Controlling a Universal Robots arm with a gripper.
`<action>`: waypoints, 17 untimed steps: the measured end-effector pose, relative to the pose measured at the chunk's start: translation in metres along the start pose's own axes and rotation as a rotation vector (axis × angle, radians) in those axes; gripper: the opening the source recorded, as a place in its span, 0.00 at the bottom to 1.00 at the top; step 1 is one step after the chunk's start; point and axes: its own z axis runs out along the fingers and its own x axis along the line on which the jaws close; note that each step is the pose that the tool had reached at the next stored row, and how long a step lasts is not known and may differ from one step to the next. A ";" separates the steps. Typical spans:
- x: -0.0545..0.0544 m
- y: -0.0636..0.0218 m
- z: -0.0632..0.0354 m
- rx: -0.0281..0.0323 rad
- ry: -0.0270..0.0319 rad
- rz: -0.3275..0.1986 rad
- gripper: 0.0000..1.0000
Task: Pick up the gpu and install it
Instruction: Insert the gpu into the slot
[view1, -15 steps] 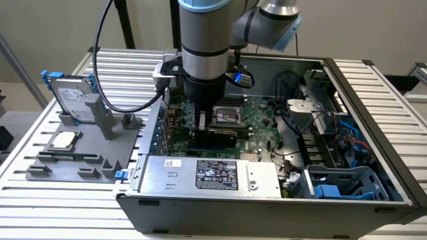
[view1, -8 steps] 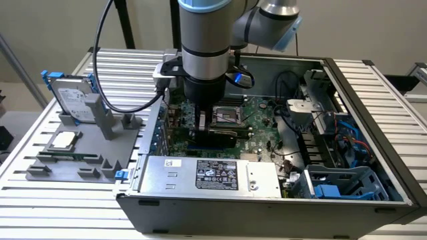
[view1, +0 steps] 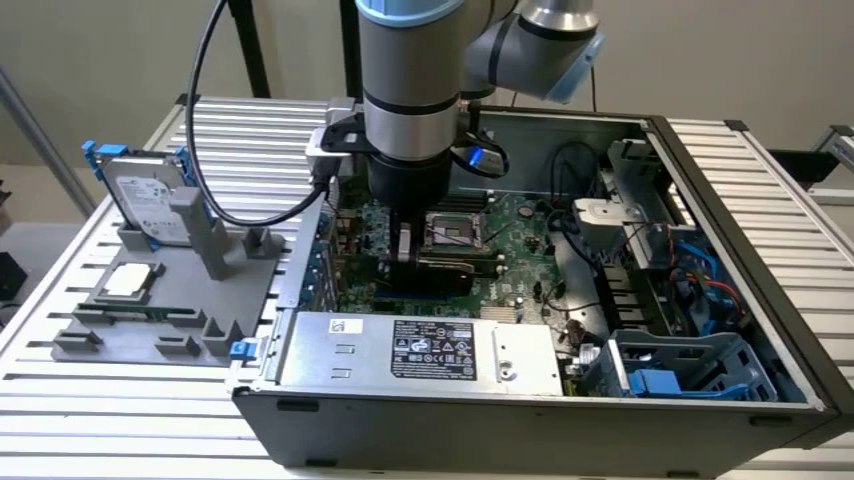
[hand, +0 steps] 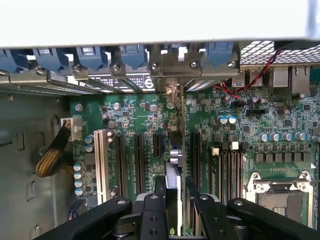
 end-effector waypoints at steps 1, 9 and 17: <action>0.000 0.0000 0.0001 0.0000 0.0001 0.000 0.00; 0.000 0.0002 0.0008 0.0000 0.0003 0.000 0.00; 0.000 0.0002 0.0018 0.0000 0.0003 0.000 0.00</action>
